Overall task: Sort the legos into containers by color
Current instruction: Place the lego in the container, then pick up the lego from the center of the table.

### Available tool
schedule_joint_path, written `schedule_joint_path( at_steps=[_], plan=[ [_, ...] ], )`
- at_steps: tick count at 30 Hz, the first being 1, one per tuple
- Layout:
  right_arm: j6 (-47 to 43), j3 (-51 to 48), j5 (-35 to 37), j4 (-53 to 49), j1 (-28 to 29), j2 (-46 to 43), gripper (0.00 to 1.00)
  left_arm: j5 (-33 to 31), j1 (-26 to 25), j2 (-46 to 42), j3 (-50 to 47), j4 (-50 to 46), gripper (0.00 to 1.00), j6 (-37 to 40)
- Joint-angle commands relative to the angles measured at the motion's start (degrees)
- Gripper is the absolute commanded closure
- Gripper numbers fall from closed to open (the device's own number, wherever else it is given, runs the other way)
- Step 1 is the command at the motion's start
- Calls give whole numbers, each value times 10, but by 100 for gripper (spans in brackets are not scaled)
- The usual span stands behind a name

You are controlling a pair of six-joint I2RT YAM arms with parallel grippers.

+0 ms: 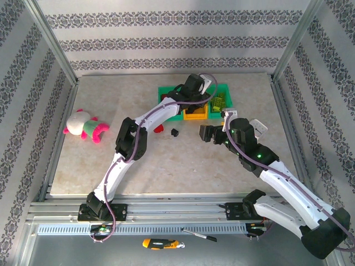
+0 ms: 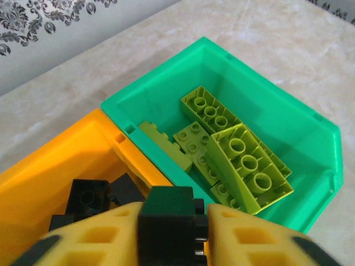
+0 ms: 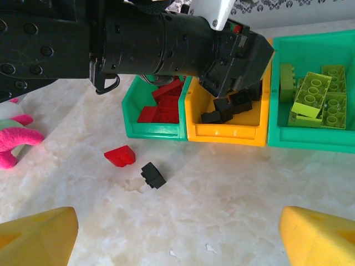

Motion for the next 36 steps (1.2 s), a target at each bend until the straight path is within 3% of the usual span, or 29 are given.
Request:
schedule_joint_path(
  at_steps=[1, 9, 16, 25, 36],
  plan=[
    [0, -8, 7, -7, -8, -10, 7, 12, -2, 4, 22, -18, 52, -10],
    [10, -1, 3, -14, -10, 14, 7, -1, -2, -58, -27, -3, 24, -3],
    [-4, 25, -6, -5, 16, 99, 7, -56, 10, -239, -277, 108, 2, -14],
    [-66, 127, -19, -15, 68, 303, 12, -118, 74, -494, -606, 142, 1, -95],
    [-142, 334, -38, -69, 80, 566, 15, -142, 138, -665, -784, 70, 1, -174]
  ],
)
